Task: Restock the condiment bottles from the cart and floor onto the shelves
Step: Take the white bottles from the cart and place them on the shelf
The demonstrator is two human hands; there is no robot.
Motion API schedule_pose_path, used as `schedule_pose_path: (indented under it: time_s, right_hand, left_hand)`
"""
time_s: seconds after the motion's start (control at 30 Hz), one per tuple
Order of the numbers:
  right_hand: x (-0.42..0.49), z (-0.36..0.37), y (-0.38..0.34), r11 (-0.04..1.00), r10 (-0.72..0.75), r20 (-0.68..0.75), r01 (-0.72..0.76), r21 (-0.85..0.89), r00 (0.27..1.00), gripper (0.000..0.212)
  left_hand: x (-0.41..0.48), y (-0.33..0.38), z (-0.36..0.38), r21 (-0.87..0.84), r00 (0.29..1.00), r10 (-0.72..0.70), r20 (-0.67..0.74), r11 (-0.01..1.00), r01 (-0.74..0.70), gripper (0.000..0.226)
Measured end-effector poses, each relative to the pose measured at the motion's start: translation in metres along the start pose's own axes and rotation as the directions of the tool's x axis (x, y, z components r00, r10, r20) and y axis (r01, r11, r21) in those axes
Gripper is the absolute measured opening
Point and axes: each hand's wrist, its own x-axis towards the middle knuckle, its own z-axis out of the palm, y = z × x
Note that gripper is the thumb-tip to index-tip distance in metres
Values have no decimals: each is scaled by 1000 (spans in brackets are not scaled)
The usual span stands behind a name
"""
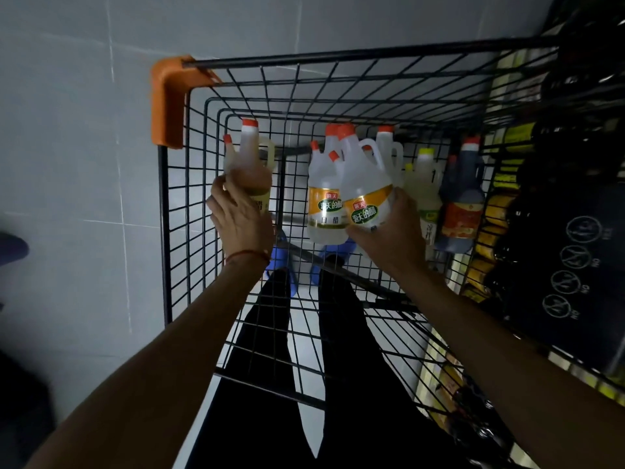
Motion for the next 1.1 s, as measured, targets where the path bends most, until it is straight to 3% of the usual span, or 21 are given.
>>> schedule_pose_path:
  time_s: [0.13,0.23,0.33,0.53,0.83,0.9,1.1]
  right_hand:
    - [1,3,-7,999,29,-45,-28,26,999,108]
    - [7,4,-7,999,39,-38,-39,5,998,110]
    - [8,7,-6,1000,24,-55,-24,-3,998,106]
    - [7,12,-7,1000,25,-106,-24,15,994,107]
    - [20,10,-2,994,71,-33,-68,89,997,99]
    - [15,7,-1,981,105,20,-107,163,994,102]
    - [-40,-11,2,935,63,69,-83,344,996,82]
  left_hand:
    - [2,4,2,26,999,-34,-16,999,35,91]
    - [2,4,9,28,987,-146,71,989,145,99]
    - [1,4,18,45,974,-182,137,983,177,90]
    - [11,2,20,-101,969,-177,171,975,196,88]
    - [20,6,20,-51,927,-283,244,951,304,98]
    - [8,10,12,-69,926,-270,266,952,297,97]
    - [-37,19,-31,-171,952,-169,254,961,216,101]
